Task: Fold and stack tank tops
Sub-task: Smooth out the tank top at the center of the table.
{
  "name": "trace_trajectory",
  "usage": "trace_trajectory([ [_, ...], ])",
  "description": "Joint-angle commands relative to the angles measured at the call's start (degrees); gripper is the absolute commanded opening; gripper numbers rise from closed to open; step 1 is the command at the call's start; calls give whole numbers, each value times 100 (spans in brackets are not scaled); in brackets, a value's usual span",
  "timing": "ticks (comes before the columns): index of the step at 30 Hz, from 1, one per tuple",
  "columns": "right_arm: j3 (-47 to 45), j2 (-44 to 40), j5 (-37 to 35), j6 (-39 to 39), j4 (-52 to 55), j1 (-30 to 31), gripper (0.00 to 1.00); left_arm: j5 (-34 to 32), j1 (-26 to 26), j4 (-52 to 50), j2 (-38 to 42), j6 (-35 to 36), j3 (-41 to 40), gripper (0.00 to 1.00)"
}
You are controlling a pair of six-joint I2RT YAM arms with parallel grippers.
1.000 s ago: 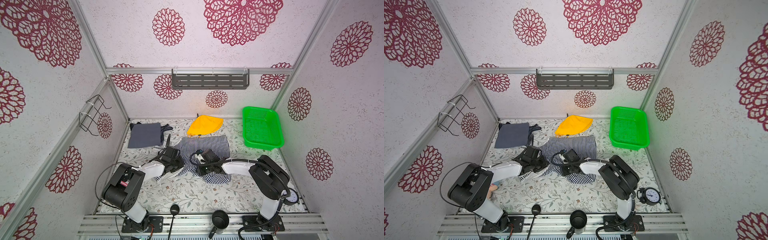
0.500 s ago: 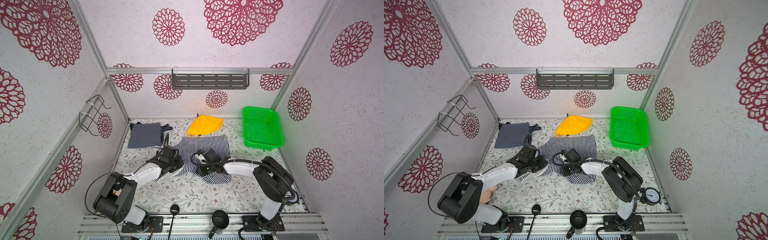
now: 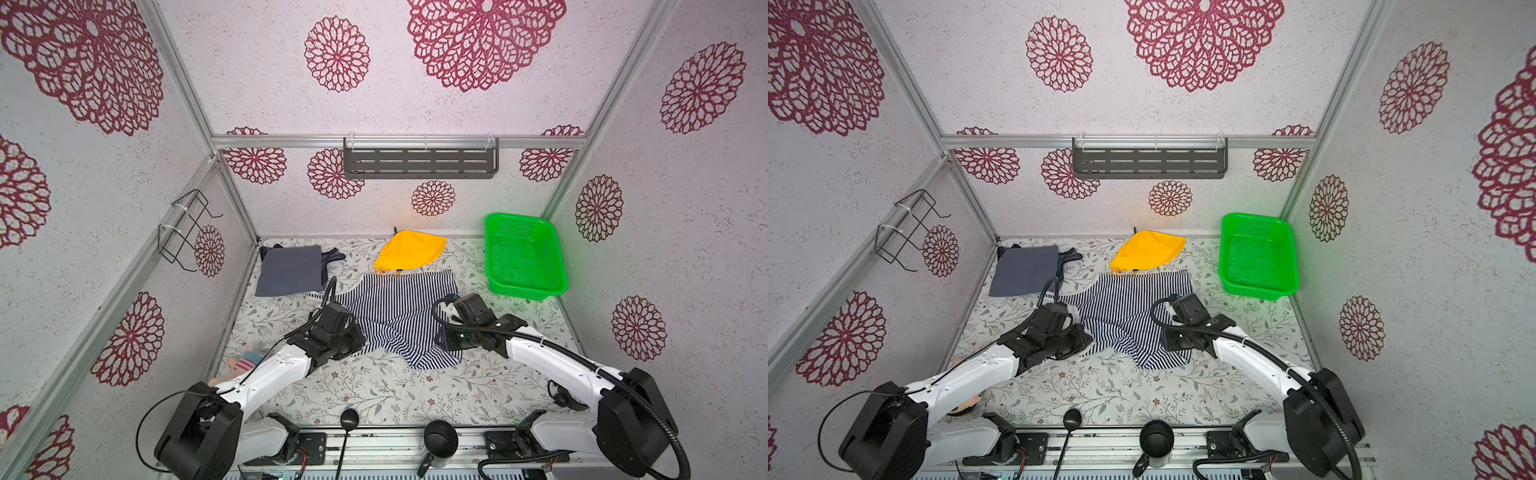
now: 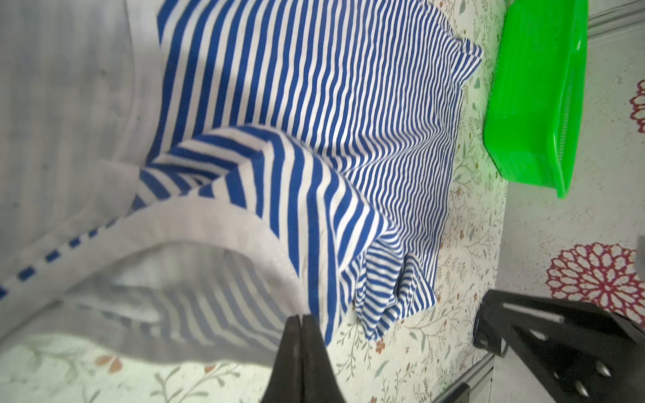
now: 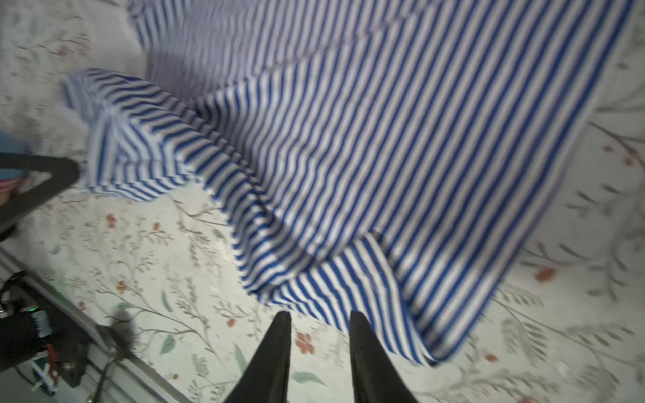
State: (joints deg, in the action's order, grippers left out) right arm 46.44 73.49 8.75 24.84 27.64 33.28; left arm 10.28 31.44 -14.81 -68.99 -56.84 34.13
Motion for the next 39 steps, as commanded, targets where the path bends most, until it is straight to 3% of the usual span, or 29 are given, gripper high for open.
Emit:
trace_trajectory([
  [1, 40, -121, -348, -13, 707, -91, 28, -197, 314, -666, 577, -249, -198, 0],
  [6, 180, 87, -649, 67, 807, -172, 29, -507, 649, -1672, 1442, -550, -511, 0],
  [11, 404, 393, -853, 127, 784, -29, 36, -671, 776, -2246, 1912, -683, -748, 0],
  [17, 564, 871, -1073, -129, 539, 391, 47, -547, 801, -1869, 1655, -650, -890, 0],
  [29, 500, 1524, -990, -796, 290, 689, 44, -527, 820, -1562, 1321, -548, -956, 0],
  [35, 518, 1728, -989, -824, 199, 845, 34, -557, 820, -1538, 1343, -565, -1023, 0],
  [37, 453, 1698, -991, -793, 274, 873, 23, -606, 820, -1551, 1366, -582, -1066, 0],
  [39, 379, 1497, -1120, -704, 370, 882, 1, -661, 820, -1572, 1392, -593, -1099, 0],
])
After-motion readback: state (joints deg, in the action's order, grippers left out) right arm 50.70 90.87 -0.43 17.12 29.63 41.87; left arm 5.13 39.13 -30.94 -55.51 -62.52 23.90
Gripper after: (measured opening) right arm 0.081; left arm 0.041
